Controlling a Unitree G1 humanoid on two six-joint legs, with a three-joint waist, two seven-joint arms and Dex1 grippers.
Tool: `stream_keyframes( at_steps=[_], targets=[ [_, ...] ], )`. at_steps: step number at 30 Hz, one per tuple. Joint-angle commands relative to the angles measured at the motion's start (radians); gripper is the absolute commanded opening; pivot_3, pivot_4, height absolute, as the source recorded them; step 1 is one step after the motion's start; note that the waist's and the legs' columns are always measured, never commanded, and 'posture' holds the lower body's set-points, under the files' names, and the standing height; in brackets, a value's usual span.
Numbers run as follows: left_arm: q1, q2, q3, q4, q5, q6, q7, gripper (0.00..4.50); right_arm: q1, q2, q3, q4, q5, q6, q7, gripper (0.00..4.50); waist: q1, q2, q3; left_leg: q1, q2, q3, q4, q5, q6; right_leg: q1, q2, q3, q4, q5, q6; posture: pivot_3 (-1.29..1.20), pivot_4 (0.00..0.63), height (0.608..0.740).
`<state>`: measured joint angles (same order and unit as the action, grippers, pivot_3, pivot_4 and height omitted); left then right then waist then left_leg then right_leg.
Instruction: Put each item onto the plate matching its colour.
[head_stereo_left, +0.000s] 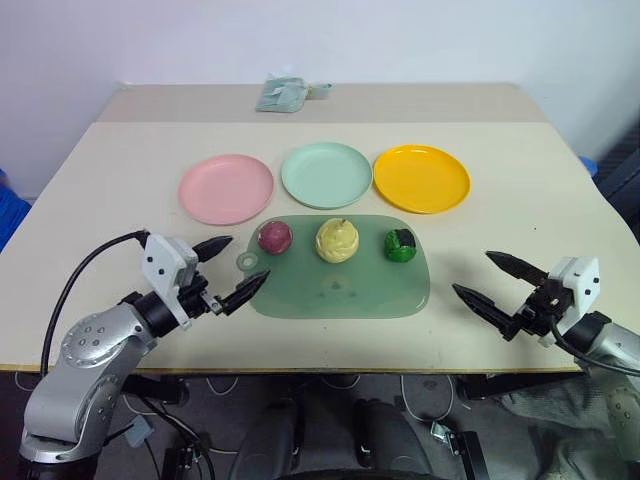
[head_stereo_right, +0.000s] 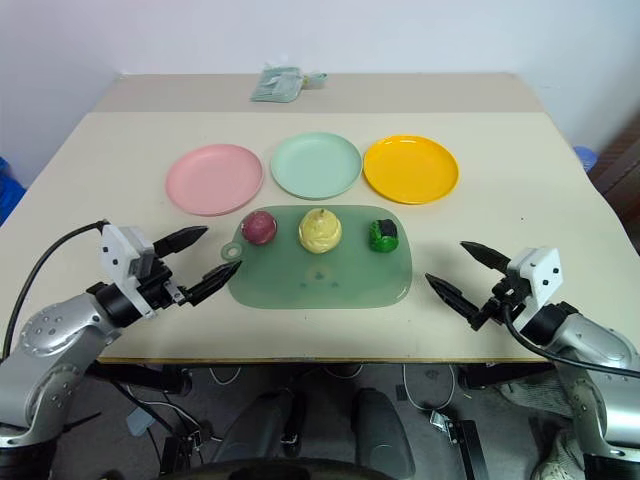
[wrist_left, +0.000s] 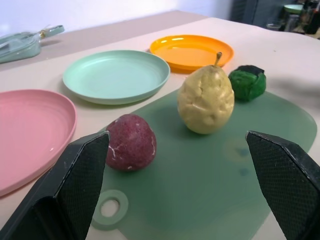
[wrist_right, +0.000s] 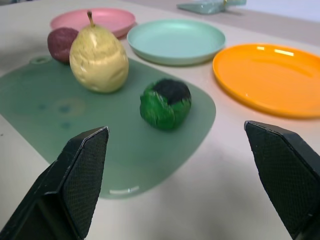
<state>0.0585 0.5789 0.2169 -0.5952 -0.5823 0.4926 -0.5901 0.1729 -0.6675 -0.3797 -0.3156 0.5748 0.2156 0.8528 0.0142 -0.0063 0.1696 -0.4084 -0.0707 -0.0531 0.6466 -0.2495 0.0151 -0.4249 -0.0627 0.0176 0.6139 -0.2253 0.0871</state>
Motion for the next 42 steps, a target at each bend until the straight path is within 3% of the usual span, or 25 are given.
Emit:
stream_keyframes(
  at_steps=[1, 14, 27, 30, 34, 42],
  targets=[
    [-0.058, -0.024, 0.021, -0.049, -0.061, 0.071, 0.088, 4.50, -0.045, -0.016, 0.008, -0.087, 0.052, 0.024, 0.014, 4.44, 0.000, 0.000, 0.000, 0.000, 0.000, 0.000, 0.000, 0.000, 0.000, 0.000, 0.000, 0.000, 0.000, 0.000, 0.000, 0.00, 0.150, 0.740],
    [-0.243, -0.117, -0.085, 0.107, 0.008, 0.261, 0.303, 4.50, -0.213, -0.026, 0.133, -0.083, 0.053, 0.060, 0.101, 4.44, 0.003, -0.001, 0.000, 0.000, 0.000, 0.000, 0.002, 0.000, 0.000, 0.001, 0.001, -0.001, 0.001, 0.001, 0.001, 0.00, 0.150, 0.740],
    [-0.391, -0.178, -0.199, 0.365, 0.164, 0.199, 0.291, 4.50, -0.228, 0.007, 0.181, -0.091, 0.026, 0.031, 0.096, 4.44, 0.005, -0.001, 0.000, 0.000, -0.001, 0.000, 0.002, 0.000, 0.000, 0.001, 0.001, -0.001, 0.001, 0.002, 0.003, 0.00, 0.150, 0.740],
    [-0.409, -0.188, -0.213, 0.391, 0.191, 0.179, 0.279, 3.73, -0.226, 0.008, 0.184, -0.089, 0.019, 0.022, 0.098, 4.50, 0.002, -0.001, 0.000, 0.000, -0.001, 0.000, 0.002, 0.000, 0.000, 0.000, 0.001, 0.000, 0.001, 0.002, 0.004, 0.00, 0.150, 0.740],
    [-0.422, -0.198, -0.208, 0.401, 0.209, 0.169, 0.274, 1.85, -0.215, 0.009, 0.180, -0.088, 0.014, 0.008, 0.093, 4.50, 0.000, -0.001, 0.000, 0.000, -0.001, 0.000, 0.001, 0.000, 0.000, 0.000, 0.001, 0.000, 0.001, 0.003, 0.004, 0.00, 0.150, 0.740],
    [-0.518, -0.261, -0.075, 0.440, 0.230, 0.070, 0.394, 1.85, -0.217, 0.020, 0.184, -0.073, -0.001, -0.012, 0.081, 4.50, 0.007, -0.002, 0.000, 0.000, -0.001, 0.000, 0.002, 0.000, 0.000, 0.000, 0.001, 0.000, 0.002, 0.003, 0.004, 0.00, 0.150, 0.740]
  ],
)
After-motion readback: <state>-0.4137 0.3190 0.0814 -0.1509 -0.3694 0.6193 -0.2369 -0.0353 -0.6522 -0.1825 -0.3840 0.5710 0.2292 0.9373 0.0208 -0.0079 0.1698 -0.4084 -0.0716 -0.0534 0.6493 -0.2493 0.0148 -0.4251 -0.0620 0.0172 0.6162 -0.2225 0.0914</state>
